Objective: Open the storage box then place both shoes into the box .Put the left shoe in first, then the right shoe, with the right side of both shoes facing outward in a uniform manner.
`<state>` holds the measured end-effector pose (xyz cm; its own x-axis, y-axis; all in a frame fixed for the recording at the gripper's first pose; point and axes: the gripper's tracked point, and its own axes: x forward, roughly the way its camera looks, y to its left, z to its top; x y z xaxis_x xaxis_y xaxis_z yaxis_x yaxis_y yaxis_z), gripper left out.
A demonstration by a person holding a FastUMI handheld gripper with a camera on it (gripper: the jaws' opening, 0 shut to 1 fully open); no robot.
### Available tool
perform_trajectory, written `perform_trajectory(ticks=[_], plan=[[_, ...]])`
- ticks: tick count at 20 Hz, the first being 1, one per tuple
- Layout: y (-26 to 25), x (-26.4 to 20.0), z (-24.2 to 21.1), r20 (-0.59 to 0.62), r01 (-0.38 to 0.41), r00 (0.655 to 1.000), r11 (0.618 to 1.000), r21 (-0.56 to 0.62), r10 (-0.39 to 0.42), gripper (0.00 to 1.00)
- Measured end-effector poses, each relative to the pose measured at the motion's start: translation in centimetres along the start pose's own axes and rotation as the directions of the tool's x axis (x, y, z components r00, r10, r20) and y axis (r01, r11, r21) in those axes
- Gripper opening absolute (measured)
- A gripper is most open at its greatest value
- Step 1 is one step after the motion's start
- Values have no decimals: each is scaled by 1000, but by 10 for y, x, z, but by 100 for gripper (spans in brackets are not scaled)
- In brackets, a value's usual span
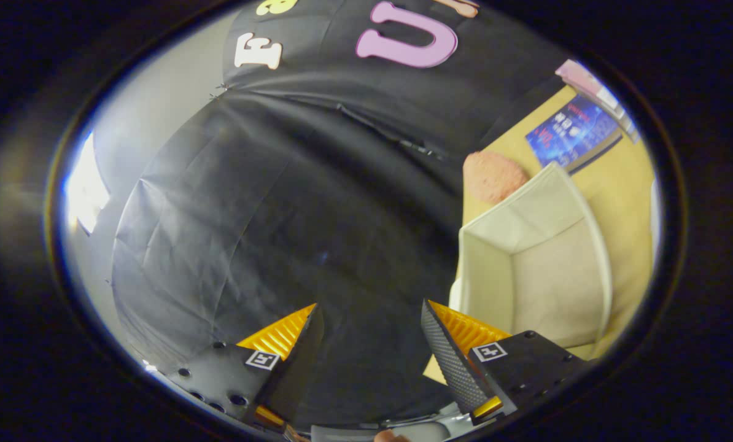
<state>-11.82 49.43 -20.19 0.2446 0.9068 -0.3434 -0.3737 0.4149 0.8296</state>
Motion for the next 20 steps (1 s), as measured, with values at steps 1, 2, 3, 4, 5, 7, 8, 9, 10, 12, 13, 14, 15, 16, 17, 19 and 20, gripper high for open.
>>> perform_trajectory(ticks=[1,2,3,4,5,7,8,9,10,12,13,14,15,16,17,19,20], plan=[[-20,-12,17,39,49,998,998,-25,-48,97],[-37,-27,32,79,98,992,994,-43,-94,97],[-55,-42,46,117,147,983,988,-52,-140,98],[-74,-63,54,149,196,971,979,-52,-186,98],[-90,-79,63,176,241,957,970,-44,-230,98],[-125,-108,74,199,322,928,947,-6,-315,98],[-142,-124,77,206,362,911,932,10,-356,98],[-157,-140,79,215,403,892,915,17,-397,98],[-173,-154,80,220,450,870,893,13,-442,98],[-206,-185,72,212,552,816,834,-13,-537,98],[-223,-199,65,195,601,788,799,-38,-584,98],[-243,-208,54,164,643,761,763,-65,-628,98],[-261,-216,40,124,673,739,734,-94,-662,98],[-272,-222,25,86,689,724,715,-120,-684,98],[-280,-225,13,60,699,714,702,-138,-698,98],[-287,-229,-6,24,713,693,680,-173,-721,98],[-295,-228,-13,16,721,680,665,-193,-733,98]])
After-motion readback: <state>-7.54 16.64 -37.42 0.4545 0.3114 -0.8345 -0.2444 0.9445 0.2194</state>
